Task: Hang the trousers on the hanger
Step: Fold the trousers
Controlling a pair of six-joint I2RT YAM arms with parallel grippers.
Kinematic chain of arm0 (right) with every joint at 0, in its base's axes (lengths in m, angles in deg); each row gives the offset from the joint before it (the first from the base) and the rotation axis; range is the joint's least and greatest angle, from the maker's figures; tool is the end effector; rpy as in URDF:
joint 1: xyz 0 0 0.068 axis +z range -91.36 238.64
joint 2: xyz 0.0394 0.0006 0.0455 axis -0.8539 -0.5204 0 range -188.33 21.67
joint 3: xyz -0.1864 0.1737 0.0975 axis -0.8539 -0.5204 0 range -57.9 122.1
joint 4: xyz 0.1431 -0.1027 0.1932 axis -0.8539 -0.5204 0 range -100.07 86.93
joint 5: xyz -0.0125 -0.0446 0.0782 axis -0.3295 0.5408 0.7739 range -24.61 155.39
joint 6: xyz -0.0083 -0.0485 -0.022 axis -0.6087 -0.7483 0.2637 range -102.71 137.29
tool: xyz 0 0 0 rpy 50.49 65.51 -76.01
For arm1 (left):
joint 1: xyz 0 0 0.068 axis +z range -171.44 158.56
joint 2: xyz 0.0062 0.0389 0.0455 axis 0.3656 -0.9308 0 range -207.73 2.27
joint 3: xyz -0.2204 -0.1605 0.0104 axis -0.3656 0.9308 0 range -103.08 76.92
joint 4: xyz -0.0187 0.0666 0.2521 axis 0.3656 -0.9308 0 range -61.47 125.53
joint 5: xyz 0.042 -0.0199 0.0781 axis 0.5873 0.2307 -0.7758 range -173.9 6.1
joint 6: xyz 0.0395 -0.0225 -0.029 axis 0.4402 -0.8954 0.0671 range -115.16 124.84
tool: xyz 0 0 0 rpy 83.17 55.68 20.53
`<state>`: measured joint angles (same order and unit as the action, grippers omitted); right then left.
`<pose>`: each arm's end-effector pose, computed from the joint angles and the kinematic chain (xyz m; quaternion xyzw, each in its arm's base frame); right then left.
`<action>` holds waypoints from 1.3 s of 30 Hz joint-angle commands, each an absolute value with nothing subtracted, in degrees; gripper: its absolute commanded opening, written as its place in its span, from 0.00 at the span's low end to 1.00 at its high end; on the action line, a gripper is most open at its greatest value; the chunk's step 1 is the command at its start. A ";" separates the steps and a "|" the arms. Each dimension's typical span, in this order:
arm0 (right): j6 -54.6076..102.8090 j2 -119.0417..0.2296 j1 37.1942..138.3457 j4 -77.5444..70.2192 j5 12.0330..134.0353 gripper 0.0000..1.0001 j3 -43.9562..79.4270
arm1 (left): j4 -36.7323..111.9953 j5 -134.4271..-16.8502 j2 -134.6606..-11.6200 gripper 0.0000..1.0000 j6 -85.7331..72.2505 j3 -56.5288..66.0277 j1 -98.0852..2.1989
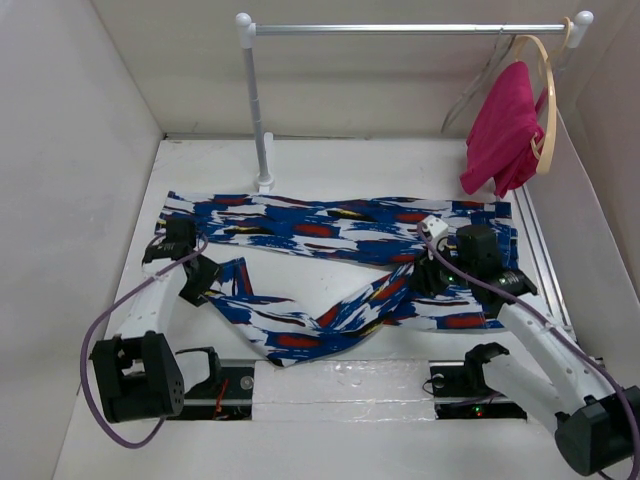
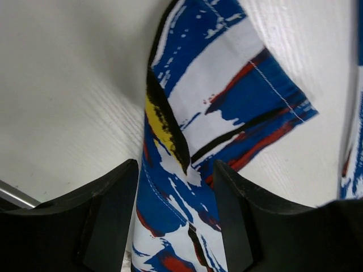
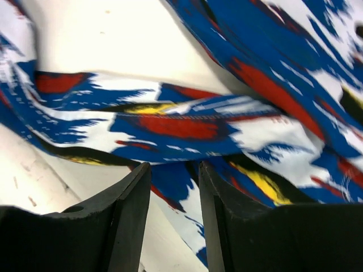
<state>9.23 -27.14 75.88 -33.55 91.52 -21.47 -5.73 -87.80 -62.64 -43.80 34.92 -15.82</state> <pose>0.1634 0.0671 0.2462 -0.2837 0.8514 0.2377 0.3716 0.2034 0.0226 0.2140 -0.4509 0.8635 -0.0511 0.2200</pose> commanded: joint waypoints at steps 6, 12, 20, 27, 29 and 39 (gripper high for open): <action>6.21 -29.65 82.73 -30.49 92.90 0.45 -14.39 | -9.48 -92.16 -64.27 0.50 -53.34 35.61 -15.82; 6.13 -29.57 83.43 -30.75 93.08 0.46 -12.56 | -7.37 -95.59 -67.42 0.45 -53.17 34.47 -15.82; 1.56 -31.49 81.23 -35.67 90.00 0.54 -5.96 | -1.91 -91.99 -69.90 0.00 -50.63 36.50 -15.82; -0.82 -36.94 83.25 -36.03 88.16 0.58 -9.47 | -12.98 -94.45 -52.60 0.00 -49.82 25.25 -18.54; -1.52 -37.82 83.25 -36.72 87.37 0.58 -9.82 | -16.75 -93.57 -47.41 0.00 -51.05 23.06 -18.54; -0.99 -40.90 86.06 -34.79 90.00 0.63 -12.20 | -29.77 -95.07 -40.01 0.00 -55.09 0.02 -18.54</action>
<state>0.05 -39.75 85.43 -36.98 88.40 -11.90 -26.29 -94.45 -41.42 -52.72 4.91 -18.48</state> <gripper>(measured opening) 0.629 0.007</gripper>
